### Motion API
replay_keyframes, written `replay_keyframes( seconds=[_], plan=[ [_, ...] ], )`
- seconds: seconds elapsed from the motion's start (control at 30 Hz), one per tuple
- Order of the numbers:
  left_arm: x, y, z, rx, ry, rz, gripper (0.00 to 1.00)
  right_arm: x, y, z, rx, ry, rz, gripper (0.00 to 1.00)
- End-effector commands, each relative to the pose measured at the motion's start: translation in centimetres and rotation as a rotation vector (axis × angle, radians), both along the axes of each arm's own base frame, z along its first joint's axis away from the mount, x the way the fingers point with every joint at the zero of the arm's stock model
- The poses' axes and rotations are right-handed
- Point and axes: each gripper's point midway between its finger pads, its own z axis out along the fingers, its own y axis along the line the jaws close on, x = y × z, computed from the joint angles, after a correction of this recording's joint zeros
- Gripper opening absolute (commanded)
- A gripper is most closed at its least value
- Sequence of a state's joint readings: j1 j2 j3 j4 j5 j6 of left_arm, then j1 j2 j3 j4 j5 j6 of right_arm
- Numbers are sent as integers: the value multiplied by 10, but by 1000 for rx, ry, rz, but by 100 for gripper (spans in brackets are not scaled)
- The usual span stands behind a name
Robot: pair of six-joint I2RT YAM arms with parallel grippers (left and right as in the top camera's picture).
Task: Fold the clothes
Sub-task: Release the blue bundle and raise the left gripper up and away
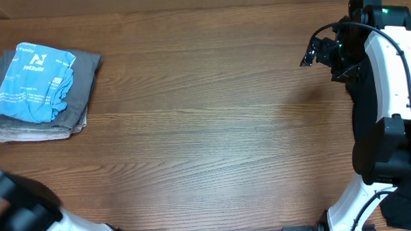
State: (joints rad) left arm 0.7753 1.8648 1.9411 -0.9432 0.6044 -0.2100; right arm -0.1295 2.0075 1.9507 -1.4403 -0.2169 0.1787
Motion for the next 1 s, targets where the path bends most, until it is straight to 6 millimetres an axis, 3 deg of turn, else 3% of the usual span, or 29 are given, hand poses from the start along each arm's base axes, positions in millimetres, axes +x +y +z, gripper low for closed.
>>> replay_keyframes(
  seconds=[0.0,0.07,0.13,0.3,0.47,0.97],
  plan=[
    [5,-70,75,104,-112,-80,21,2,-2,7,-12,-25,6,100],
    [7,-103,93,141,-145,-136,50,2,-2,7,-12,-25,6,100],
    [11,-137,105,152,-175,-208,100,2,-2,7,-12,-25,6,100],
    [23,-196,107,143,-190,-343,100,2,-2,7,-12,-25,6,100],
    [31,-228,100,127,-180,-422,100,2,-2,7,-12,-25,6,100],
    [36,-234,94,120,-168,-438,100,2,-2,7,-12,-25,6,100]
  ],
)
